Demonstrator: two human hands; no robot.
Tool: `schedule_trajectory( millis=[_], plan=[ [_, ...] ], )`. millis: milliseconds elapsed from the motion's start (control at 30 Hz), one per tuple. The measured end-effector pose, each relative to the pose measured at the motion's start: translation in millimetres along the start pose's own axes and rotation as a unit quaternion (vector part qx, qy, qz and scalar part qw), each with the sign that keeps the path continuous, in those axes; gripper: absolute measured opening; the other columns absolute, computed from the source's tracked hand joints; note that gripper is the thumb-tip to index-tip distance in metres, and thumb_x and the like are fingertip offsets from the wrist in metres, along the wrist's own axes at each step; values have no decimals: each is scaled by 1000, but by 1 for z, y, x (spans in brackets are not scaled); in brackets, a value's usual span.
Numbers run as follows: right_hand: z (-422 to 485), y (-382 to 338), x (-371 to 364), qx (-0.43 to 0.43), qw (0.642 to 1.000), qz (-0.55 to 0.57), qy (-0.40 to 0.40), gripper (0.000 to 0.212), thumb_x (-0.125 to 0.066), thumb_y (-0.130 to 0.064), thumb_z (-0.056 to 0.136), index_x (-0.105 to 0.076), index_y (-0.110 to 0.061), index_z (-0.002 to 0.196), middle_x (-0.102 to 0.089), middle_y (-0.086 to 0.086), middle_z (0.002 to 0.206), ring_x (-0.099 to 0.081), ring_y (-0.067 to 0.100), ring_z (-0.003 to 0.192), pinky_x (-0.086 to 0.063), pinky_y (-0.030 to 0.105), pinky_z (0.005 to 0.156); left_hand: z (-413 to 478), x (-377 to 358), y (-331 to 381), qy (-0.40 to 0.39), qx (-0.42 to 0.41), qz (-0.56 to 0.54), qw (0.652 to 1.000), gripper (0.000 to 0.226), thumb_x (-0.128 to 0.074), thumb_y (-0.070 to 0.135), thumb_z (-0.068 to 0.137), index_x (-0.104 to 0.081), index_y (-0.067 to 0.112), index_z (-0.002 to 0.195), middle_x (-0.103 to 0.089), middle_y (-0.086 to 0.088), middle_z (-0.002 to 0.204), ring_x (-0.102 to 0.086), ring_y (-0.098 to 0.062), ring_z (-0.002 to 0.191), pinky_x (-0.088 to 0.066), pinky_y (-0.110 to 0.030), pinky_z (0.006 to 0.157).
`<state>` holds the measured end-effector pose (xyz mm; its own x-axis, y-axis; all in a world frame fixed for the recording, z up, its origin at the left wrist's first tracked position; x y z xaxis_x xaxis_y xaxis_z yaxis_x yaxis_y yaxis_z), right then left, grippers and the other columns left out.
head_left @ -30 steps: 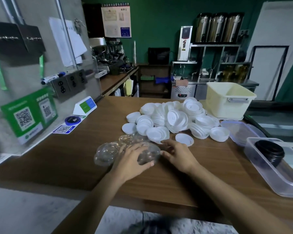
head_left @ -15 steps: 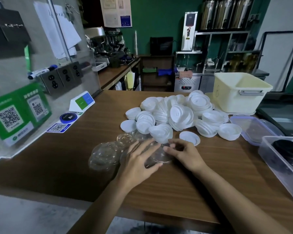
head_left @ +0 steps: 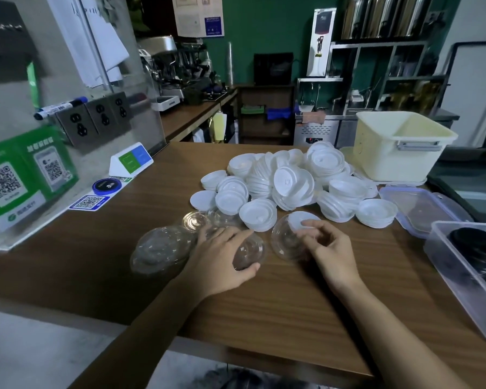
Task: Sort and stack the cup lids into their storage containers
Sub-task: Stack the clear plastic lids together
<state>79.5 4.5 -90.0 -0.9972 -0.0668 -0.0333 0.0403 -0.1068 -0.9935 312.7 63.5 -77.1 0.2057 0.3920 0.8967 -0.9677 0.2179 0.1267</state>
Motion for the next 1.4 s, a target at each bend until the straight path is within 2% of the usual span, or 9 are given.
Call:
schedule_trajectory(
  millis=[233,433,600,700,833,1000,1100,1200,1400],
  plan=[
    [1,-2,4,8,998,-51,29,25,-72,-3,91,-72,-22,109,-83,-2,93,-76,25,100,-57,48,102,15,0,13,-91,1,-40,995,62,-58,79,81,-51,52,136,-54,21,139,-45,-1,134,-13,-39,116],
    [1,-2,6,11,997,-57,48,25,-72,-6,93,-71,-23,110,-82,-6,88,-77,18,95,-56,48,104,16,9,26,-8,-20,-51,998,69,-62,78,77,-48,47,137,-48,24,135,-48,1,129,-21,-44,120],
    [0,-1,-1,23,998,-51,7,21,-68,-10,96,-73,-27,108,-81,-3,87,-76,25,86,-58,54,96,16,11,40,83,-22,-63,994,80,-75,76,70,-58,34,136,-56,16,139,-42,-5,127,-35,-34,108],
    [-1,-2,-7,36,998,-39,-19,24,-65,-9,99,-78,-29,103,-77,-1,81,-69,17,75,-57,53,88,18,8,45,78,-2,-79,994,88,-75,82,64,-56,38,139,-54,19,142,-43,-8,125,-35,-28,105],
    [-2,-7,-14,47,998,-13,-49,17,-63,-15,105,-79,-22,102,-71,1,72,-64,23,67,-54,47,80,20,2,41,73,13,-85,994,91,-74,83,63,-51,42,140,-50,22,144,-52,-16,124,-40,-29,104],
    [-4,-5,-21,78,991,-42,-101,16,-76,-16,98,-75,-19,113,-81,12,98,-77,32,99,-58,50,100,21,1,45,97,-33,-117,988,88,-73,83,65,-53,39,138,-50,19,147,-50,-11,130,-38,-34,114],
    [0,-1,-16,76,993,-45,-80,16,-74,-8,97,-74,-18,111,-82,12,96,-79,32,94,-58,56,100,18,11,46,124,-58,-121,983,84,-72,81,72,-58,33,140,-50,12,153,-45,-10,143,-34,-42,120],
    [2,2,-13,78,994,-32,-66,15,-79,-20,91,-76,-26,104,-81,14,95,-77,38,95,-56,61,99,4,25,35,170,-43,-114,978,76,-74,71,78,-63,24,136,-52,6,152,-47,-14,143,-33,-40,120],
    [6,9,-14,75,995,-26,-66,20,-79,-14,93,-75,-25,109,-82,10,97,-77,33,103,-54,60,105,-25,28,-2,100,39,-78,991,81,-67,78,72,-58,34,140,-55,20,142,-52,-7,132,-36,-33,112]
  ],
)
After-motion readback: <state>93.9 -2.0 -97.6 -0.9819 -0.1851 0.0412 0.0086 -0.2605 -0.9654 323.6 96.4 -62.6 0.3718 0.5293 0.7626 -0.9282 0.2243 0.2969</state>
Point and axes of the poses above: each hand's wrist, its own z-axis towards the middle knuckle, its own x-axis out of the back of the hand, y = z × x, the point moved 6 cm from there along z, towards the middle knuckle
